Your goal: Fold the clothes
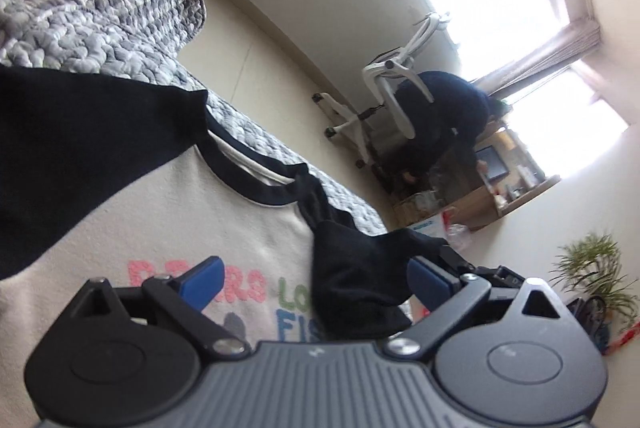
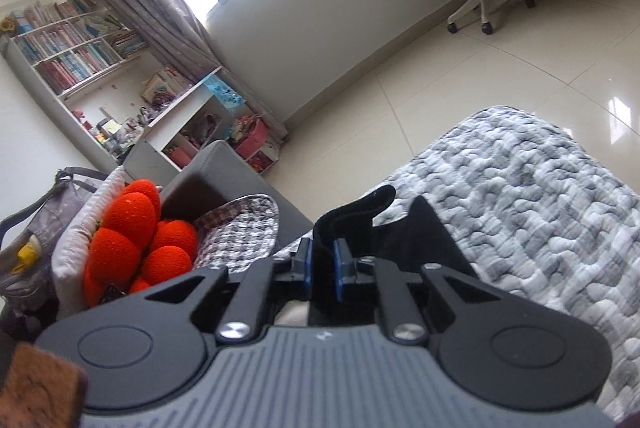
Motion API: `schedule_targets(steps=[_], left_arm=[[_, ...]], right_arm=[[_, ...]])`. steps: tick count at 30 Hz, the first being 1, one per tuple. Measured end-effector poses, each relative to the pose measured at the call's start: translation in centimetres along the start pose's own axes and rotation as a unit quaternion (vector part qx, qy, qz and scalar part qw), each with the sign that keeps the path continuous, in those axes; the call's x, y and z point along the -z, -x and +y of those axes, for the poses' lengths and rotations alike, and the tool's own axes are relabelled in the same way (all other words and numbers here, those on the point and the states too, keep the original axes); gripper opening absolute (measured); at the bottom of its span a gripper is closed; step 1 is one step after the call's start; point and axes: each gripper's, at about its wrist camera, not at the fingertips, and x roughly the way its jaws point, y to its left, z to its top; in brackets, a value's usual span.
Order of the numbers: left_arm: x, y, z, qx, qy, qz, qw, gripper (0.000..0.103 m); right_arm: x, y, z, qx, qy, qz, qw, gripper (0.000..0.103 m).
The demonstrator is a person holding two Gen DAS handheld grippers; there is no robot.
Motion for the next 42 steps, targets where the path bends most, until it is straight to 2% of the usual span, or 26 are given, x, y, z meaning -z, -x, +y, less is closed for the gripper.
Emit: schedule_targets(steps=[5,8,13,16,18,22,27,30,31,35,37,38,40,42], left_arm=[[-0.4,0.1,1.1,0.045,0.02,0.014,0.9987,0.098],[-0.7,0.0,2.8,0.063,0.056,0.018,0.9963,0.098],[-1.3,0.1,5.5,0.101,0.131,-0.005,0.9862,0.098],[-1.7,0.2,5.9,0.107,0.143,-0.015,0.9838,0.097],[-1.9,0.2,5.8,0.096,0.134,-0.017,0.9861,0.096],[-1.7,-0.5,5.7,0.067,0.126,-0.012,0.9897,0.085],[-1.7,-1.0,5.1,0.034,0.109,-0.014,0.9933,0.076],[-1.9,-1.3,4.5,-0.009,0.087,-0.016,0.996,0.063],[-2.0,-1.3,4.3,-0.027,0.082,-0.016,0.9961,0.054],[-2.4,-1.9,4.3,-0.094,0.072,-0.013,0.9929,0.025],[-2.5,-2.1,4.1,-0.117,0.061,-0.01,0.9912,0.018],[-2.6,-2.1,3.9,-0.126,0.053,-0.009,0.9905,0.017],[-2.4,-1.8,3.6,-0.142,0.042,-0.007,0.989,0.017],[-1.9,-1.0,3.7,-0.156,0.028,-0.006,0.9874,0.017]], right_arm=[[1.1,-1.8,2.9,-0.051,0.012,0.03,0.998,0.013],[2.1,-3.0,4.1,-0.072,0.014,0.056,0.996,0.013],[4.0,-4.4,5.8,-0.108,0.033,0.101,0.988,0.013],[5.4,-5.3,6.4,-0.125,0.046,0.133,0.982,0.013],[6.5,-5.9,6.7,-0.129,0.052,0.153,0.978,0.013],[8.7,-7.1,7.4,-0.137,0.061,0.186,0.971,0.013],[10.5,-8.0,8.2,-0.148,0.062,0.206,0.965,0.012],[11.4,-8.4,8.6,-0.152,0.064,0.216,0.963,0.013],[11.6,-8.5,8.6,-0.151,0.067,0.219,0.962,0.013],[11.9,-8.2,8.6,-0.149,0.08,0.23,0.958,0.021],[11.7,-7.7,8.5,-0.146,0.089,0.23,0.958,0.024],[11.5,-7.2,8.4,-0.143,0.099,0.223,0.959,0.039],[11.0,-6.1,8.2,-0.135,0.122,0.205,0.962,0.053],[10.3,-5.0,7.8,-0.122,0.151,0.183,0.964,0.053]])
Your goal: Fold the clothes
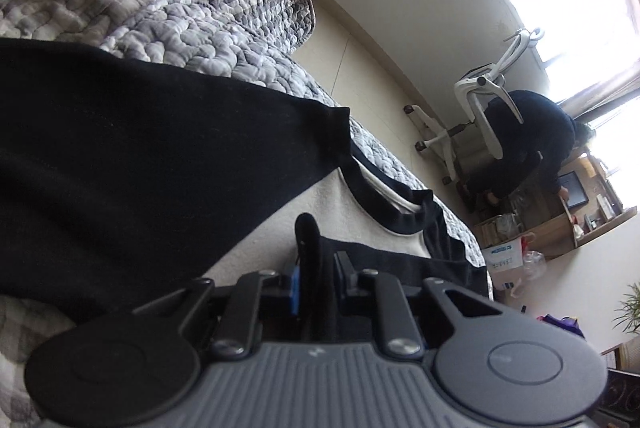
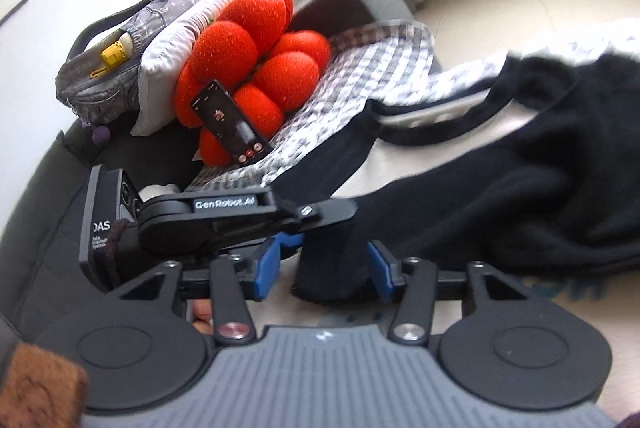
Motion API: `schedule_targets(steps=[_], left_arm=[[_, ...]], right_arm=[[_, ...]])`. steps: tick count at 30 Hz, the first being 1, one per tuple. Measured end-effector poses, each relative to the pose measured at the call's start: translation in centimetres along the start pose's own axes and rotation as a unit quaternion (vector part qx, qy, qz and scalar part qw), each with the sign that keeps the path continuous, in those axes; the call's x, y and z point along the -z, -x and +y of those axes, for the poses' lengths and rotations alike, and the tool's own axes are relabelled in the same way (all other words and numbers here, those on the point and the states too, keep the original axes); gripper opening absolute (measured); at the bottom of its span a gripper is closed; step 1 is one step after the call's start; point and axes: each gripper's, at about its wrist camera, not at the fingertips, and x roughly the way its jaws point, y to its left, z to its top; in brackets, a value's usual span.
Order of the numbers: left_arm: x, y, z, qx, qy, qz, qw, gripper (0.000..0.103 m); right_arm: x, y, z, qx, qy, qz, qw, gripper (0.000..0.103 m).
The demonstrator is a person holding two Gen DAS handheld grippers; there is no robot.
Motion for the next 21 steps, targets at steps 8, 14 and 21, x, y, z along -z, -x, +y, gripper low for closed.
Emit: schedule_targets(steps=[8,14,21], left_arm=[[0.6,1.1,-2.1,-0.065,-0.098,-0.025,0.9928,0.004],[-0.2,2.4,-2.8,-0.072,-0.118,-0.066,0.9882,0.004],[-1.4,3.7,-1.8,-0.073,-0.095,-0.092,0.9885,0.004]], right_arm=[[-1.0,4.6,-3.3,0.105,0.03,-0.067,0.992,0.058],[-2.7,7.4,-7.0,0.15,-0.013,-0.12,0.981,0.059],[-3.6,9.4,-10.5,0.181,-0.064,-0.156,0.969,0.059]])
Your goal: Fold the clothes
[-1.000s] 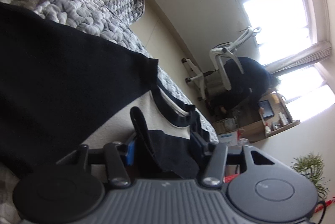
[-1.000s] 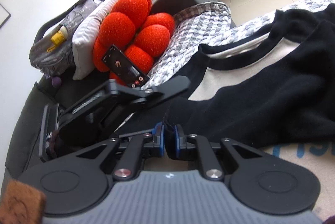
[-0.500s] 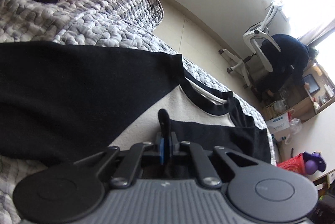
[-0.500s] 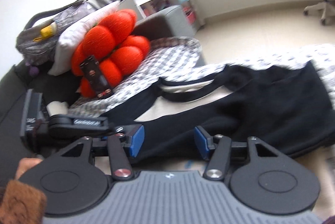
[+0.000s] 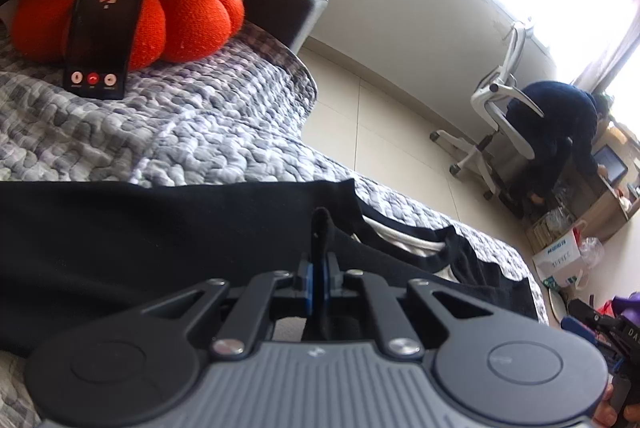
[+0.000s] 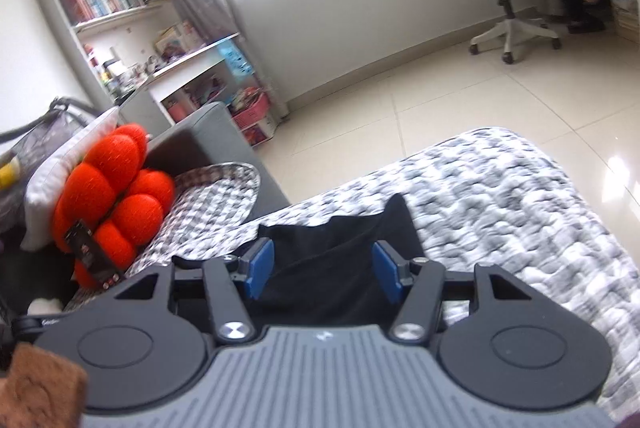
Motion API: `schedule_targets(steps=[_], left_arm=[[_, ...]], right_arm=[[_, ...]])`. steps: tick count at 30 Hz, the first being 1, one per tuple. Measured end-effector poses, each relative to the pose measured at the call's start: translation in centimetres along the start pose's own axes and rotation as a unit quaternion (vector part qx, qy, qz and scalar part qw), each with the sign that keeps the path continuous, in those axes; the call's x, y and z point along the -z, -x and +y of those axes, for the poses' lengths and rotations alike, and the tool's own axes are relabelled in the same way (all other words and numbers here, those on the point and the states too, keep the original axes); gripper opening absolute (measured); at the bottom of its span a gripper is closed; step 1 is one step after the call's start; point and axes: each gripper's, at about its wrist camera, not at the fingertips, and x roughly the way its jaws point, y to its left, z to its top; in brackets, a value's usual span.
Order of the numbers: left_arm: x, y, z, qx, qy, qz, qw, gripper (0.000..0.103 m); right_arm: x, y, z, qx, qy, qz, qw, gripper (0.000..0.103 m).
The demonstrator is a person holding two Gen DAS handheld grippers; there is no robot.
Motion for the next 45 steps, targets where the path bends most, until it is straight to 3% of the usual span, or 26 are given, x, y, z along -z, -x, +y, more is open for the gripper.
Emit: schedule_targets(steps=[8,28,31,32,36,41,45], left_arm=[[-0.7,0.8,1.5,-0.031,0.014,-0.023,0.9992,0.004],[-0.5,-0.3,3.6,-0.086,0.038,0.002,0.9955,0.005],[-0.5,-0.6,4.0,-0.1,0.04,0.007,0.9942,0.007],[-0.5,-0.7,4.1,-0.105,0.041,0.007,0.9936,0.012],[-0.9,0.4,4.6,-0.126,0.049,-0.012,0.9907,0.012],[-1.2,1.9,4.4,-0.096,0.053,-0.029,0.9935,0.012],[-0.7,1.9,2.8,-0.065,0.021,-0.02,0.9975,0.012]], right_arm=[[0.1,-0.5,-1.5,0.026,-0.008,0.007,1.0,0.059],[0.7,-4.0,-3.5,0.055,-0.03,0.024,0.998,0.057],[0.7,-4.2,-3.4,0.063,-0.02,0.022,0.998,0.054],[0.7,-4.3,-3.3,0.065,-0.015,0.021,0.998,0.054],[0.4,-3.9,-2.9,0.067,-0.002,0.018,0.998,0.054],[-0.2,-2.7,-1.9,0.052,0.014,0.005,0.999,0.053],[0.0,-2.5,-0.8,0.041,0.033,0.01,0.999,0.049]])
